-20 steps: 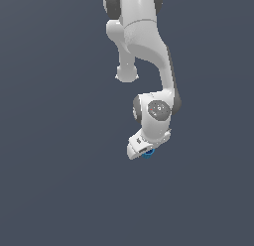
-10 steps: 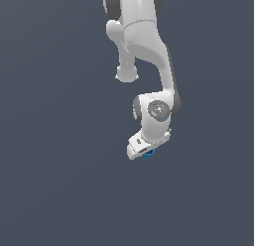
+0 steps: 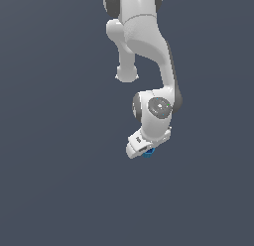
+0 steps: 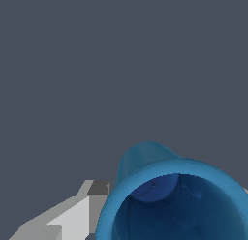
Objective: Pick up the object and move it to a goal position.
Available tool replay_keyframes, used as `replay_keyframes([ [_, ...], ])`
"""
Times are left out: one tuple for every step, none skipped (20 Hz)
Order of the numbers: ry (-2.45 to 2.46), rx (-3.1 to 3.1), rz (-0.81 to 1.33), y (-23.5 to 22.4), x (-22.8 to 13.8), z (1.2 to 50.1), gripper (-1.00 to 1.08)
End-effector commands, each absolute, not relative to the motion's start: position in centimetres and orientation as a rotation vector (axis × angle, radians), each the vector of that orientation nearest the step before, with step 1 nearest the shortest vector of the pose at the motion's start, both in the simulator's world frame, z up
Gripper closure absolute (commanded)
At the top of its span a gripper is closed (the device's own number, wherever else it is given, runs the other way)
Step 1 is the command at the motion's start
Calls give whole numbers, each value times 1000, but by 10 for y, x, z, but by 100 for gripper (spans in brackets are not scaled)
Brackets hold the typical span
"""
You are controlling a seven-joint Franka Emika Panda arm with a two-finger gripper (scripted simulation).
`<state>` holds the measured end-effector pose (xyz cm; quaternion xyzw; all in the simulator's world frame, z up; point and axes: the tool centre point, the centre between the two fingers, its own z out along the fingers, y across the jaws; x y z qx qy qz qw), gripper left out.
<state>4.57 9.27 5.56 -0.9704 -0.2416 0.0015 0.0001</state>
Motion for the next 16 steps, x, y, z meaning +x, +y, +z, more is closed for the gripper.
replay_keyframes([
  [-759, -3049, 0, 91, 48, 70, 108],
  [-759, -3049, 0, 91, 49, 77, 108],
  [-759, -3048, 0, 90, 50, 84, 108],
  [-759, -3048, 0, 89, 51, 92, 108],
  [-759, -3048, 0, 88, 53, 101, 108],
  [-759, -3048, 0, 87, 54, 110, 108],
  [-759, -3048, 0, 86, 55, 120, 108],
  [-759, -3048, 0, 85, 57, 130, 108],
  [-760, -3048, 0, 84, 58, 141, 108],
  [-760, -3048, 0, 83, 60, 152, 108],
  [-760, -3048, 0, 82, 61, 163, 108],
  [-760, -3048, 0, 81, 63, 174, 108],
  [-760, -3048, 0, 80, 65, 185, 108],
  [-760, -3048, 0, 79, 67, 196, 108],
  [-760, -3047, 0, 78, 68, 207, 108],
  [-760, -3047, 0, 77, 70, 218, 108],
])
